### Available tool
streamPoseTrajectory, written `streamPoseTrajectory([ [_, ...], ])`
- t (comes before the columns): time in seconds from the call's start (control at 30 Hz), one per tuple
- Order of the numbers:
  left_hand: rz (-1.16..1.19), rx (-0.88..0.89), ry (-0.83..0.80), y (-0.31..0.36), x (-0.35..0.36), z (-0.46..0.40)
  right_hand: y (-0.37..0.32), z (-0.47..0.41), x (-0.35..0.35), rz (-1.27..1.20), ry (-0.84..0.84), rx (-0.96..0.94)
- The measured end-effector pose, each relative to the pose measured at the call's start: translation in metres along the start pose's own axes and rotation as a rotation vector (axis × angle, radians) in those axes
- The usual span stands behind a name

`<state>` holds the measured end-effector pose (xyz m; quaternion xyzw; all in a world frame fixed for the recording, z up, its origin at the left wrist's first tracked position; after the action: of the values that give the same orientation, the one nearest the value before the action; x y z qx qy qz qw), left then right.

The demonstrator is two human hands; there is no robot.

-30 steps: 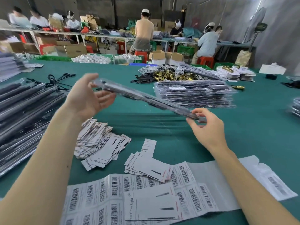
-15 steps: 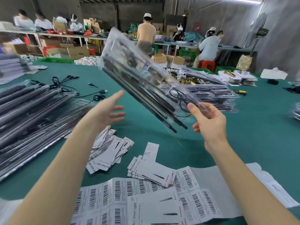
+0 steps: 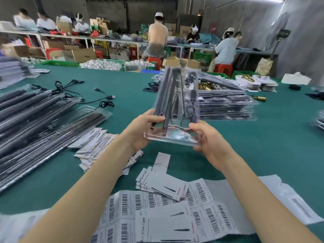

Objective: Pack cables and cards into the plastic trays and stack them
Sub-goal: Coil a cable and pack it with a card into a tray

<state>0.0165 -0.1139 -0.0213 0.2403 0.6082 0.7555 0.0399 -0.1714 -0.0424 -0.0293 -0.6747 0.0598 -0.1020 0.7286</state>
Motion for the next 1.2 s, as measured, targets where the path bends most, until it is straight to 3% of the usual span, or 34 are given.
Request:
streamPoseTrajectory([
  [0.1, 0.066, -0.114, -0.073, -0.001, -0.008, 0.007, -0.002, 0.001, 0.004, -0.049, -0.068, 0.01],
  [0.23, -0.06, -0.179, -0.127, 0.01, -0.025, 0.007, -0.002, -0.002, -0.003, -0.308, 0.089, 0.092],
  [0.37, 0.111, -0.098, 0.127, 0.021, -0.05, -0.001, 0.004, -0.002, -0.009, -0.42, 0.268, 0.187],
  [0.47, -0.146, -0.113, 0.135, 0.016, -0.051, -0.002, 0.014, 0.0, -0.001, -0.481, 0.394, 0.209],
  [0.57, -0.273, 0.02, 0.277, 0.012, -0.043, -0.007, 0.024, 0.003, 0.007, -0.525, 0.44, 0.219],
  [0.8, -0.98, 0.298, 0.472, 0.0, -0.039, -0.012, 0.015, -0.002, -0.017, 0.102, 0.14, 0.365],
  [0.9, -1.148, 0.473, 0.513, 0.006, -0.032, -0.009, 0.016, -0.003, -0.025, 0.347, 0.11, 0.341],
  [0.97, -1.148, 0.54, 0.458, 0.014, -0.022, -0.005, 0.018, -0.003, -0.026, 0.495, 0.077, 0.312],
  [1.13, -1.241, 0.529, 0.084, 0.023, 0.019, 0.012, 0.013, -0.002, -0.017, 0.612, -0.039, 0.202],
  [1.2, -1.25, 0.581, 0.052, 0.017, 0.034, 0.02, 0.011, 0.002, -0.012, 0.646, -0.142, 0.166],
])
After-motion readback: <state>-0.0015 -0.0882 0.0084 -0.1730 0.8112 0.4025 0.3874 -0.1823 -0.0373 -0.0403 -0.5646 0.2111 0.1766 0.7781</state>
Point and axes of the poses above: each hand's wrist, its own z-axis away from the middle knuckle, its own x-axis out of the palm, y = z × x, the point moved 3 cm from there along -z, towards the middle knuckle, and after that the axes turned 7 degrees about y, right-handed, at the moved point
